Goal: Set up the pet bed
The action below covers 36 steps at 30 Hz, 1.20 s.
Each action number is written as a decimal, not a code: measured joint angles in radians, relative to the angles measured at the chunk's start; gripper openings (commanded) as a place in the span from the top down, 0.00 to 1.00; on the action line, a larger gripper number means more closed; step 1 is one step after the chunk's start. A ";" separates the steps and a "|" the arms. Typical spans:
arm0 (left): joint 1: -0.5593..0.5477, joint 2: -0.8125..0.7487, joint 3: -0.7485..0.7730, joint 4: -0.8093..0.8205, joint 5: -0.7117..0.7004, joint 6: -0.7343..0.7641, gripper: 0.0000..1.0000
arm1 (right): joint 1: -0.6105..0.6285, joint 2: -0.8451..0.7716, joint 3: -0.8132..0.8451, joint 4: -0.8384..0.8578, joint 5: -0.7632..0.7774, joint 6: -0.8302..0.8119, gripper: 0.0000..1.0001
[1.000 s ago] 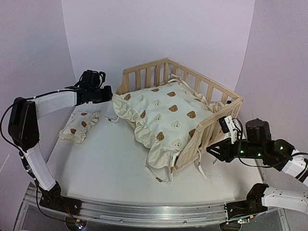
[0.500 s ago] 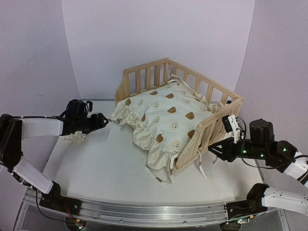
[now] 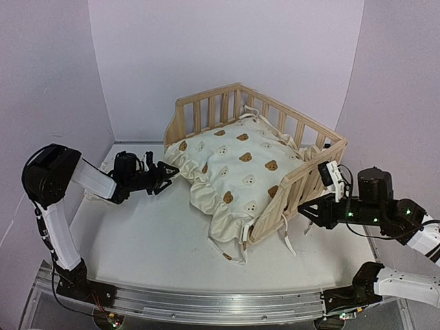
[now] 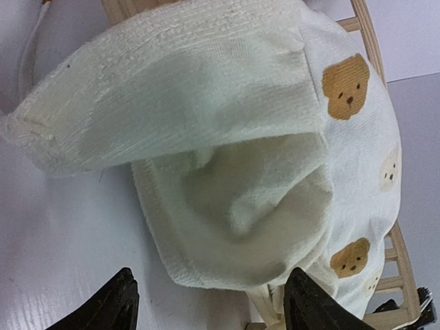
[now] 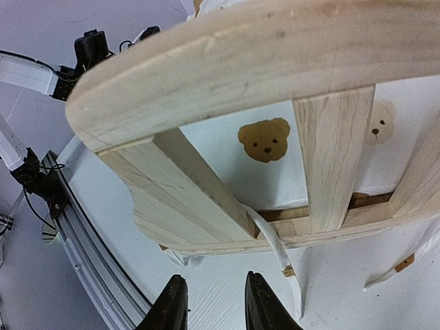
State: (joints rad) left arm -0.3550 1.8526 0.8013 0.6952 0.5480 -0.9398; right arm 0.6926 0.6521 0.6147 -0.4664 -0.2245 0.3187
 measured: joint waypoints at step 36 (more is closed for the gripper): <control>-0.013 -0.124 0.195 -0.446 -0.230 0.204 0.50 | 0.000 0.032 0.039 -0.019 -0.002 -0.024 0.73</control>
State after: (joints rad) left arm -0.3676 1.7283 0.9958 0.2497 0.3176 -0.7357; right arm 0.6926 0.6838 0.6537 -0.4854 -0.2260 0.2951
